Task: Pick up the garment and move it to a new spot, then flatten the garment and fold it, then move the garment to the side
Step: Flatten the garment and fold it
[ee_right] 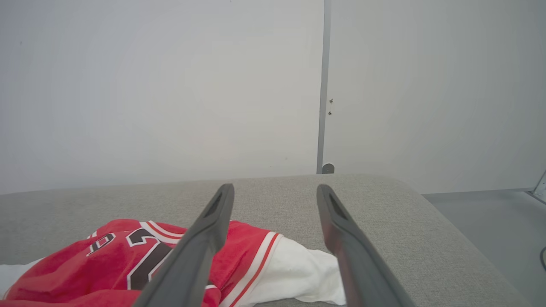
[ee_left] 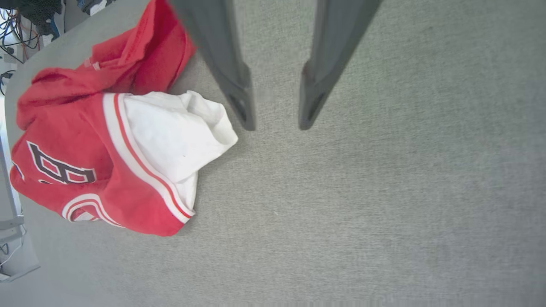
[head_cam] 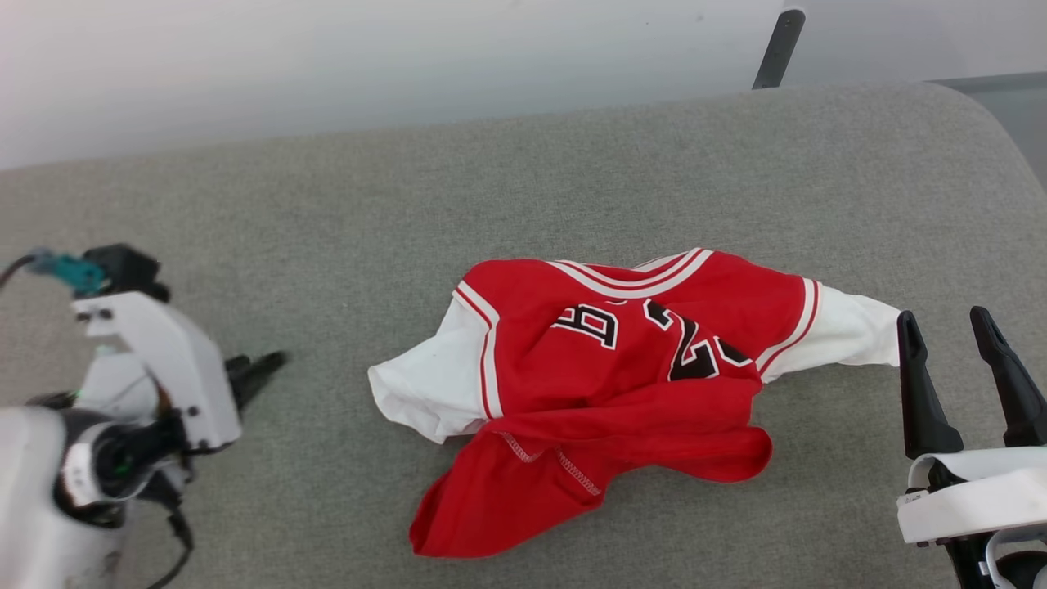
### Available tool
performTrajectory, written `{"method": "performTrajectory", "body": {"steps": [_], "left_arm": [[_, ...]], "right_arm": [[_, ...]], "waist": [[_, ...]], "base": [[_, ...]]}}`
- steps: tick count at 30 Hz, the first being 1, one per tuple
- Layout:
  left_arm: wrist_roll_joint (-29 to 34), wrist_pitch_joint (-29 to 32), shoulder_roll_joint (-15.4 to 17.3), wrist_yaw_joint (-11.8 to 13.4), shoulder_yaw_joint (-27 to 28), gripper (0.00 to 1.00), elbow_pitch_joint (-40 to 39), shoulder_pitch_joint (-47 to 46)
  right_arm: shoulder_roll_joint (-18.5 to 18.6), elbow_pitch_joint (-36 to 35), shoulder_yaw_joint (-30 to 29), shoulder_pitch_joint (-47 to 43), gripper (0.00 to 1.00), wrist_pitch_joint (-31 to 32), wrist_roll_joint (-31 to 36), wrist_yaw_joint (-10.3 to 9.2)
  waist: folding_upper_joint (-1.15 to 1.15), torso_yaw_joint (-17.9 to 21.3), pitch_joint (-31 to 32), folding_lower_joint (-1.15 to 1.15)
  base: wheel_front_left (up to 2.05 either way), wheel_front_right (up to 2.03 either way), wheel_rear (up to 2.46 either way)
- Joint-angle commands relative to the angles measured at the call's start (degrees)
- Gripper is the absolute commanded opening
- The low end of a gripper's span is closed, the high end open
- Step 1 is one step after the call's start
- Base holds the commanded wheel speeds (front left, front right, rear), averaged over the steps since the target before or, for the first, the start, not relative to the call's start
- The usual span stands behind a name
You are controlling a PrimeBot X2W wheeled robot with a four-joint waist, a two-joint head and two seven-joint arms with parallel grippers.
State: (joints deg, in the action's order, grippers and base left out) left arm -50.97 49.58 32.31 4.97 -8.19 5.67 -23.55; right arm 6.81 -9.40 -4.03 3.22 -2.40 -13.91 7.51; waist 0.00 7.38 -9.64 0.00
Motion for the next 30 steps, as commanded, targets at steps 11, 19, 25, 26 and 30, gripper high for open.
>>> {"method": "performTrajectory", "body": {"steps": [11, 19, 25, 26, 30], "left_arm": [[2.2, 3.38, -2.11, -2.26, -6.42, 1.0, 0.41, -5.1], [3.41, 5.65, -3.27, -2.53, -9.43, 1.0, 5.22, -8.31], [4.87, 5.99, -3.31, -2.79, -11.11, 1.0, 8.45, -9.8], [5.06, 5.93, -3.31, -2.93, -11.4, 1.0, 9.09, -9.92], [4.73, 6.39, -4.45, -2.41, -12.1, 1.0, 11.9, -9.64]], "right_arm": [[-0.26, -0.96, 0.28, 1.14, 1.0, -0.58, -0.23, -0.04], [-1.0, -0.04, 0.52, 2.11, 1.0, -1.24, -0.69, -0.04], [-1.32, 0.8, 0.81, 3.23, 1.0, -2.17, -1.14, -0.04], [-1.37, 0.92, 0.9, 3.43, 1.0, -2.25, -1.16, -0.04], [-1.54, 1.34, 0.86, 3.65, 1.0, -2.62, -1.28, -0.04]], "waist": [[0.0, 2.44, -2.18, 0.0], [0.0, 4.28, -5.08, 0.0], [0.0, 5.46, -7.08, 0.0], [0.0, 5.61, -7.31, 0.0], [0.0, 6.0, -8.14, 0.0]], "base": [[0.0, 0.0, 0.0], [0.0, 0.0, 0.0], [0.0, 0.0, 0.0], [0.0, 0.0, 0.0], [0.0, 0.0, 0.0]]}}
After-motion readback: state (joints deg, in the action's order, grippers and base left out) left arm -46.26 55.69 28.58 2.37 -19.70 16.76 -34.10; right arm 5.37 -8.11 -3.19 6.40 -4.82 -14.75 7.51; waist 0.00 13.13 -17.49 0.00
